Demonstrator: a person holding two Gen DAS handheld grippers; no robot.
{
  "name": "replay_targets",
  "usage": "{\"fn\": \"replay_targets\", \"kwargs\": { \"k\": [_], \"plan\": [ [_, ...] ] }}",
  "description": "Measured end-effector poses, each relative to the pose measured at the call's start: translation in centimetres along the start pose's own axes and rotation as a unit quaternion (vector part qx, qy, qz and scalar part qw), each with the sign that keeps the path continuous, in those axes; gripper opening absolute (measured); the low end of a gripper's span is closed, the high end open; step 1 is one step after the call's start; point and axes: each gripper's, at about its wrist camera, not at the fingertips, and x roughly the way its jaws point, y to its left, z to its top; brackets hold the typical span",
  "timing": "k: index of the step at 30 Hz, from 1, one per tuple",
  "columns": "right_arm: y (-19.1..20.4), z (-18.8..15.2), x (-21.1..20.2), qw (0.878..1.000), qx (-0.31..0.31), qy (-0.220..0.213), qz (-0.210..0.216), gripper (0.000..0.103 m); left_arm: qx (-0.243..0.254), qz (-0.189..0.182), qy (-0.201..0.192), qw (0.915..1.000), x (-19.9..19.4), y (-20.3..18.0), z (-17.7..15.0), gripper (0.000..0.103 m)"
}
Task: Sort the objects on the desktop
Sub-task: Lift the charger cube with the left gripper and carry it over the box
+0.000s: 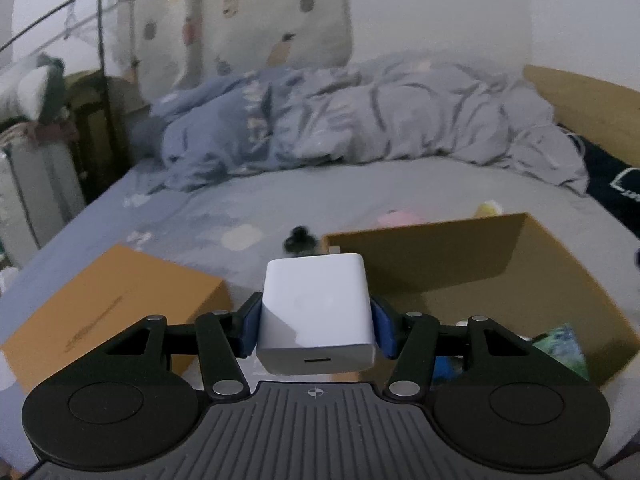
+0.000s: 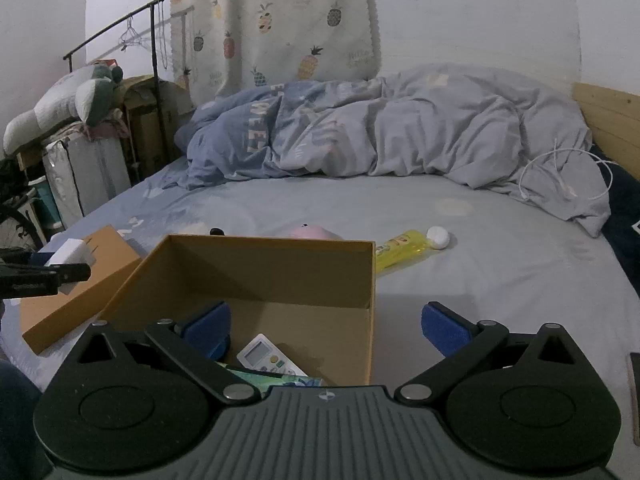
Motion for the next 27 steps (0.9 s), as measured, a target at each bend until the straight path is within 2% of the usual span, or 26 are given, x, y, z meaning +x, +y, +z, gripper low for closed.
{"fn": "replay_targets", "kwargs": {
  "k": [8,27],
  "plan": [
    [-0.3,-0.1,-0.1,1.0,0.002,-0.002,0.003,0.103,0.029,-0.043,-0.005,0.9986,-0.5,-4.1,0.5,0.059],
    [-0.8,0.0,-0.1,1.0,0.008,0.007,0.003,0.103,0.069,-0.093,0.047,0.9922,2.7,-9.3,-2.0,0.059]
  ]
}}
